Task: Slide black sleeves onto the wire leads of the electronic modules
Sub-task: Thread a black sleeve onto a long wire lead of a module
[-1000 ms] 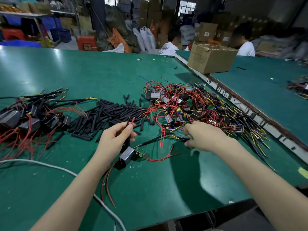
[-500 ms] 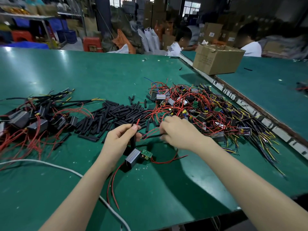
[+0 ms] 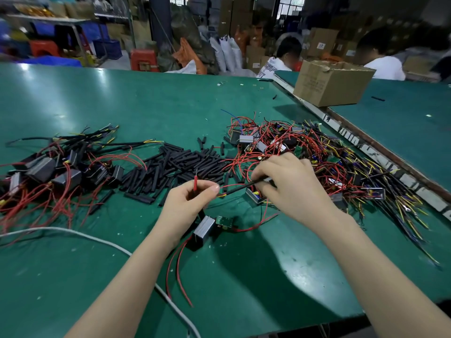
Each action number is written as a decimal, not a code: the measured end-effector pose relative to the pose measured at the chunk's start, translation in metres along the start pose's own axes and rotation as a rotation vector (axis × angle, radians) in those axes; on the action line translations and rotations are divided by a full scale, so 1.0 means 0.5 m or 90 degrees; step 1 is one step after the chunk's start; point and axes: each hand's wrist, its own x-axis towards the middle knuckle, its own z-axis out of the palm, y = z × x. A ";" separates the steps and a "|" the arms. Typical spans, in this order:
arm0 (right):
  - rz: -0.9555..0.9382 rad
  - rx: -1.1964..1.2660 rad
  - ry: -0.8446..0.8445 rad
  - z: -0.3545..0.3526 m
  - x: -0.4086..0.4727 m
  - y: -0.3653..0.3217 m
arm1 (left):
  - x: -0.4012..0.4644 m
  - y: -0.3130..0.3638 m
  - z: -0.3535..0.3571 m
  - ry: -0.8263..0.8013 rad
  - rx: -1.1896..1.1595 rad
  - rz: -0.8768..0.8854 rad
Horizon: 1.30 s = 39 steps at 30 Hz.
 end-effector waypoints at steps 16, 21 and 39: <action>0.027 0.260 0.550 0.106 0.055 -0.085 | 0.011 -0.002 -0.010 0.049 -0.150 -0.069; -0.019 0.266 0.581 0.118 0.040 -0.077 | 0.015 0.001 -0.010 0.048 -0.195 -0.078; 0.208 0.724 0.036 0.114 0.037 -0.083 | -0.002 0.011 -0.005 -0.045 -0.103 -0.036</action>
